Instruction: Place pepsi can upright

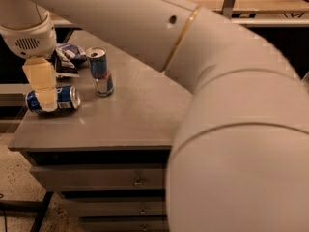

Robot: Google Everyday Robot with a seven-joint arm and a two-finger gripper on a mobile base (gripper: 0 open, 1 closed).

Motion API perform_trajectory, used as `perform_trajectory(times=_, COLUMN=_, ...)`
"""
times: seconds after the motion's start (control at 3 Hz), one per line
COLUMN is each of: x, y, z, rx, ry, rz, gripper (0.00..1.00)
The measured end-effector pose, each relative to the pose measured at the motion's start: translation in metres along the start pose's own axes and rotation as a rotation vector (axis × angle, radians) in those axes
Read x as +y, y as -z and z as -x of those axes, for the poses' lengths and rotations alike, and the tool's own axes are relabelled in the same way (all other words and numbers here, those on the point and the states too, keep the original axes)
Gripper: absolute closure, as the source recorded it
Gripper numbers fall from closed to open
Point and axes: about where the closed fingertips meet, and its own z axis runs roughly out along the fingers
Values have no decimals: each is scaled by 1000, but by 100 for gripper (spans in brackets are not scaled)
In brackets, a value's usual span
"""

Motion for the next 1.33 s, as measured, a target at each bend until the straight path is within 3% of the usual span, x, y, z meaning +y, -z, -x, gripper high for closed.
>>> perform_trajectory(times=0.67, x=-10, y=-68, z=28, rx=41, ry=-146, rz=81, gripper=0)
perform_trajectory(times=1.33, x=1, y=-103, z=26, rx=48, ry=-273, rz=90, gripper=0)
